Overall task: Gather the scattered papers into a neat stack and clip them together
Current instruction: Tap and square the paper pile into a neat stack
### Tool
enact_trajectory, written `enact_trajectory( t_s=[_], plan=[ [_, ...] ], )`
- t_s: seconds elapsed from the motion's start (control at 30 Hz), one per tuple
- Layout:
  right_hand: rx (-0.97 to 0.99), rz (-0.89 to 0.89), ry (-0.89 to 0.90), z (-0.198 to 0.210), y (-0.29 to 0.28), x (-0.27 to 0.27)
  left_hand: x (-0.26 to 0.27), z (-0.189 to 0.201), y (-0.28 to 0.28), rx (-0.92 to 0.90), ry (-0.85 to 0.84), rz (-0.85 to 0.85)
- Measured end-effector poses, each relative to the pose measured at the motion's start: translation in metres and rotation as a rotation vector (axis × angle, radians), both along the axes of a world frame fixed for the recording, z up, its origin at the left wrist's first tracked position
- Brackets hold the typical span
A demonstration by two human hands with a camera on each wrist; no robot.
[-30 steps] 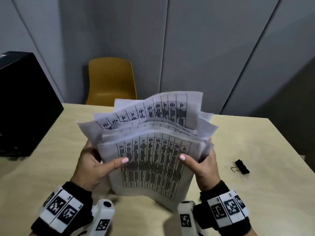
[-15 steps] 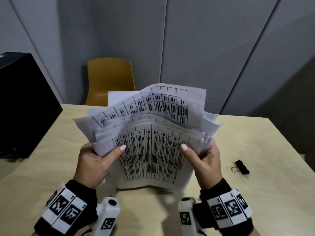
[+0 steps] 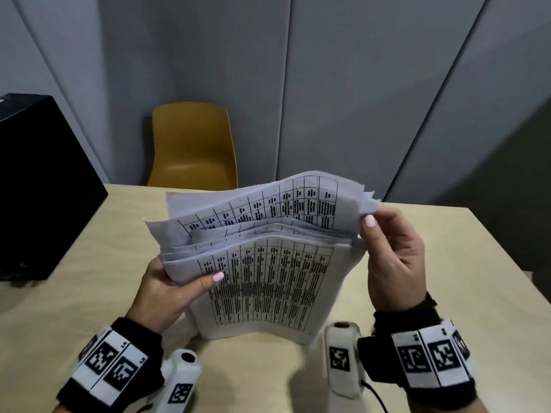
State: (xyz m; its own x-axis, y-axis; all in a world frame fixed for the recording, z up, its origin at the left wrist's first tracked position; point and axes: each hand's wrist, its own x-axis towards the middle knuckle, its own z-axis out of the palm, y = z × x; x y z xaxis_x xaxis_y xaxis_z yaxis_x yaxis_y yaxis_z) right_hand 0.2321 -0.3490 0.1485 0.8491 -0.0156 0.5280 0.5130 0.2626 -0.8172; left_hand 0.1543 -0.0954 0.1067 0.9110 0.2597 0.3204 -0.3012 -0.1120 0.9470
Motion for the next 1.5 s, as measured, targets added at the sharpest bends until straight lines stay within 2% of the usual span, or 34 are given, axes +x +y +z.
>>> enact_trajectory(
  t_s=[0.1,0.17,0.23,0.3,0.37,0.4,0.47,0.57,0.67,0.8,0.93,1.03,1.1,1.13,1.17,1.23,1.3,1.37,1.5],
  plan=[
    [-0.038,0.021,0.02,0.006,0.003,0.002,-0.002,0.003,0.0,-0.046,0.019,-0.014],
    [-0.12,0.096,0.067,0.007,0.005,0.001,-0.003,0.003,-0.001,-0.053,0.033,0.005],
    [-0.202,0.093,0.083,0.01,0.007,-0.002,-0.002,0.003,-0.002,-0.06,0.039,0.012],
    [-0.2,-0.066,0.044,0.017,0.008,-0.007,-0.002,0.001,-0.001,-0.066,0.035,0.019],
    [-0.232,-0.299,-0.11,0.033,0.007,-0.017,-0.002,0.002,-0.001,-0.084,0.033,0.004],
    [-0.308,-0.371,-0.234,0.042,0.009,-0.024,-0.002,0.002,-0.001,-0.09,0.037,0.0],
    [-0.586,-0.428,-0.461,0.055,0.019,-0.04,-0.003,0.002,-0.003,-0.103,0.055,0.009],
    [-0.992,-0.407,-0.586,0.053,0.039,-0.051,-0.004,0.004,-0.004,-0.091,0.045,0.008],
    [-1.169,-0.336,-0.528,0.035,0.046,-0.049,-0.004,0.004,-0.003,-0.103,0.045,-0.021],
    [-1.174,-0.323,-0.436,0.021,0.044,-0.048,-0.005,0.003,-0.002,-0.073,0.035,-0.016],
    [-1.246,-0.255,-0.43,0.01,0.048,-0.05,-0.005,0.0,-0.001,-0.072,0.05,-0.005],
    [-1.136,-0.339,-0.403,0.006,0.045,-0.043,-0.007,-0.001,0.0,-0.048,0.053,0.021],
    [-0.963,-0.426,-0.316,0.002,0.033,-0.029,-0.007,0.001,0.0,-0.044,0.049,0.032],
    [-0.85,-0.406,-0.244,-0.003,0.023,-0.019,-0.007,0.0,0.0,-0.035,0.049,0.044],
    [-0.722,-0.301,-0.137,-0.008,0.013,-0.01,-0.007,0.0,0.001,-0.026,0.057,0.046],
    [-0.46,0.06,0.153,-0.022,-0.002,0.002,-0.01,0.002,0.001,-0.014,0.067,0.046],
    [-0.336,0.304,0.298,-0.038,-0.004,0.008,-0.01,0.003,0.0,-0.028,0.065,0.036],
    [-0.283,0.278,0.261,-0.051,0.003,0.009,-0.008,0.003,-0.004,-0.025,0.044,0.063],
    [-0.172,0.007,0.1,-0.05,0.023,-0.006,-0.003,0.008,-0.02,0.033,-0.072,0.259]
  ],
)
